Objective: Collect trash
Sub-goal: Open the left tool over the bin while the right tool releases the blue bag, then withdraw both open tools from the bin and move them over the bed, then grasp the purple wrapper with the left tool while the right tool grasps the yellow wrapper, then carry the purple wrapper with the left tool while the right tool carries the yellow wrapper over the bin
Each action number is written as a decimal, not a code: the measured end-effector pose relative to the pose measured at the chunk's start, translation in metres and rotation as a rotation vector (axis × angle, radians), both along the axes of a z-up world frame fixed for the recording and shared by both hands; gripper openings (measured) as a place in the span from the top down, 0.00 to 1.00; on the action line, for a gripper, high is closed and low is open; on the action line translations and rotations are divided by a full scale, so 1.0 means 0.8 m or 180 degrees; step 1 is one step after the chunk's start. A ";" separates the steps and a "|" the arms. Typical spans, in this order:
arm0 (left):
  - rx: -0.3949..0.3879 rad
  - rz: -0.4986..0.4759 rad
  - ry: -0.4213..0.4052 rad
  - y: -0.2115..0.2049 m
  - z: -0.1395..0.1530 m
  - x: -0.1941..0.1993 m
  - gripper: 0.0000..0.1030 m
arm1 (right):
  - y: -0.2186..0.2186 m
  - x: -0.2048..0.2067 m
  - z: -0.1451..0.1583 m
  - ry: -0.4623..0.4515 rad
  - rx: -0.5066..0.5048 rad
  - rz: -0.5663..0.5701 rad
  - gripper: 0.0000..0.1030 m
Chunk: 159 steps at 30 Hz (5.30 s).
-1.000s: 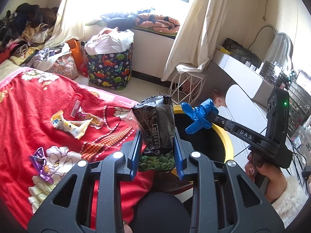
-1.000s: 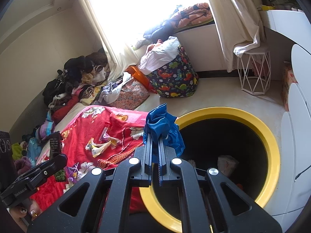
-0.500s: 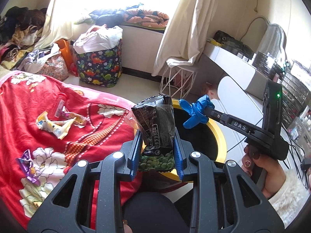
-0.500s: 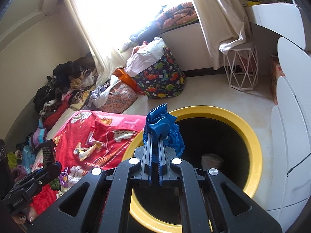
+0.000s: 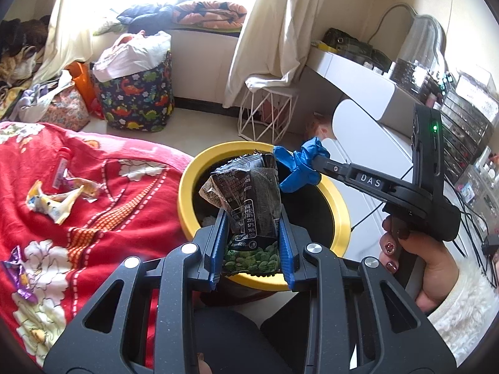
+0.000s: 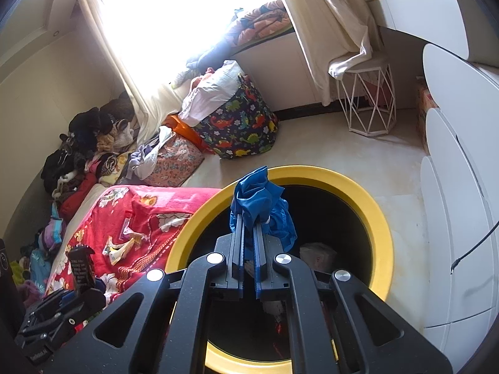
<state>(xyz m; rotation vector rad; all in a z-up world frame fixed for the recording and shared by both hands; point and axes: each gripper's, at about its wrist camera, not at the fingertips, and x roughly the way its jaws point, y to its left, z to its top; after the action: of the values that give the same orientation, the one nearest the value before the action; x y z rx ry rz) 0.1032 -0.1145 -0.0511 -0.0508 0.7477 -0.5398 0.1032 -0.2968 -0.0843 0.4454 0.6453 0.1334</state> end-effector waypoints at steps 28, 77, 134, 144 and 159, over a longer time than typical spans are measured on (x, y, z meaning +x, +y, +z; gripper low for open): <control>0.0063 0.0530 0.0037 0.026 -0.015 0.030 0.10 | 0.000 -0.001 -0.004 -0.0004 0.0003 -0.0094 0.49; -0.0015 0.1982 0.0353 0.294 -0.059 0.002 0.20 | 0.320 0.124 -0.013 0.0296 -0.0291 0.1376 0.40; -0.0310 0.1322 0.0232 0.200 -0.019 0.016 0.85 | 0.130 0.041 0.012 -0.0073 0.0113 0.0451 0.93; -0.0283 0.1094 0.0154 0.162 -0.008 0.017 0.85 | 0.096 0.028 0.004 -0.0067 0.0048 0.0213 0.93; -0.0228 0.0812 0.0100 0.114 -0.003 0.018 0.85 | 0.045 0.017 -0.001 -0.0075 0.0021 -0.0120 0.93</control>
<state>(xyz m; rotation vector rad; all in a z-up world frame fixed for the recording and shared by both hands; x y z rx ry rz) 0.1179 -0.0233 -0.0537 -0.2188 0.7395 -0.3228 0.1171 -0.2606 -0.0852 0.4617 0.6132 0.1048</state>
